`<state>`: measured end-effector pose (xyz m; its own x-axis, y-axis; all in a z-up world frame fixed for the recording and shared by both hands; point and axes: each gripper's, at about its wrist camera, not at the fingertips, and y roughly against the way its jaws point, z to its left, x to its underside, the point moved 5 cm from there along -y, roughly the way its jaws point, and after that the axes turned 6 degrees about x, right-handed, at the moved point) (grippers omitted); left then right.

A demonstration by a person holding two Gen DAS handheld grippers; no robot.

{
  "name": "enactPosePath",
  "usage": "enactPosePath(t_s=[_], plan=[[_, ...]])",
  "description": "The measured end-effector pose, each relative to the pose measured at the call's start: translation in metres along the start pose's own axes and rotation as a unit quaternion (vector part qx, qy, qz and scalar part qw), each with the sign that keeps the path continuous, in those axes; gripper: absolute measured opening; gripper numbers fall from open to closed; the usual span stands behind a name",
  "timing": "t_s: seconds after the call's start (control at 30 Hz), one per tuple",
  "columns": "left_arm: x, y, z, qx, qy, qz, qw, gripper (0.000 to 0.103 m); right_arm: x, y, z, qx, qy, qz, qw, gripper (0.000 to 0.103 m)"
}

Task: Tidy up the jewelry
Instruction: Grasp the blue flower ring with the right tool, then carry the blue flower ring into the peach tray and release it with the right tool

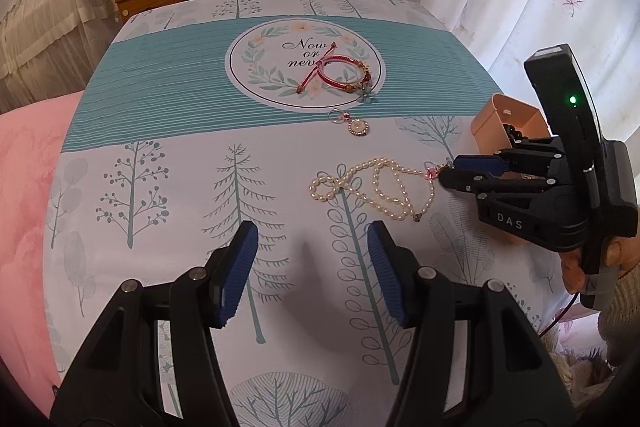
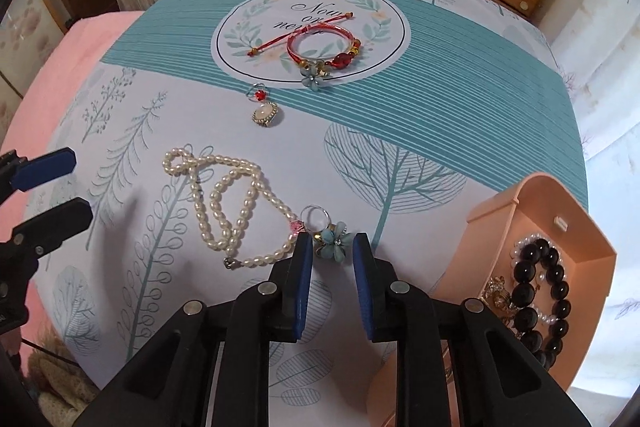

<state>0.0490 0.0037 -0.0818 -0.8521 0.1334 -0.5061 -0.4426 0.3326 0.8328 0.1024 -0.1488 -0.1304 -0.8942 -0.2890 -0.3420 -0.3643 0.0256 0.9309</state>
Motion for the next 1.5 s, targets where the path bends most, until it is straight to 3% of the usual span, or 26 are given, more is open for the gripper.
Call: enactPosePath(t_s=[0.53, 0.9, 1.07, 1.2, 1.4, 1.5], plan=[[0.002, -0.003, 0.002, 0.007, 0.0, -0.002, 1.0, 0.054, 0.0, -0.002, -0.004, -0.001, 0.001, -0.002, 1.0, 0.017], [-0.007, -0.018, -0.002, 0.026, -0.008, 0.012, 0.9996, 0.054, 0.01, 0.054, -0.031, -0.01, -0.054, -0.057, 0.997, 0.017], [-0.021, -0.037, -0.009, 0.055, -0.007, 0.032, 0.9979, 0.054, 0.033, 0.094, -0.07, 0.007, -0.099, -0.08, 0.992, 0.017], [-0.031, -0.057, -0.006, 0.059, 0.008, 0.056, 0.9967, 0.054, 0.059, 0.104, -0.1, 0.023, -0.132, -0.07, 0.989, 0.017], [-0.04, -0.08, -0.001, 0.038, 0.018, 0.086, 0.9954, 0.054, 0.096, 0.094, -0.121, 0.013, -0.168, -0.032, 0.985, 0.017], [-0.042, -0.09, -0.002, 0.026, 0.015, 0.102, 0.9944, 0.054, 0.103, 0.092, -0.118, -0.001, -0.174, -0.036, 0.984, 0.018]])
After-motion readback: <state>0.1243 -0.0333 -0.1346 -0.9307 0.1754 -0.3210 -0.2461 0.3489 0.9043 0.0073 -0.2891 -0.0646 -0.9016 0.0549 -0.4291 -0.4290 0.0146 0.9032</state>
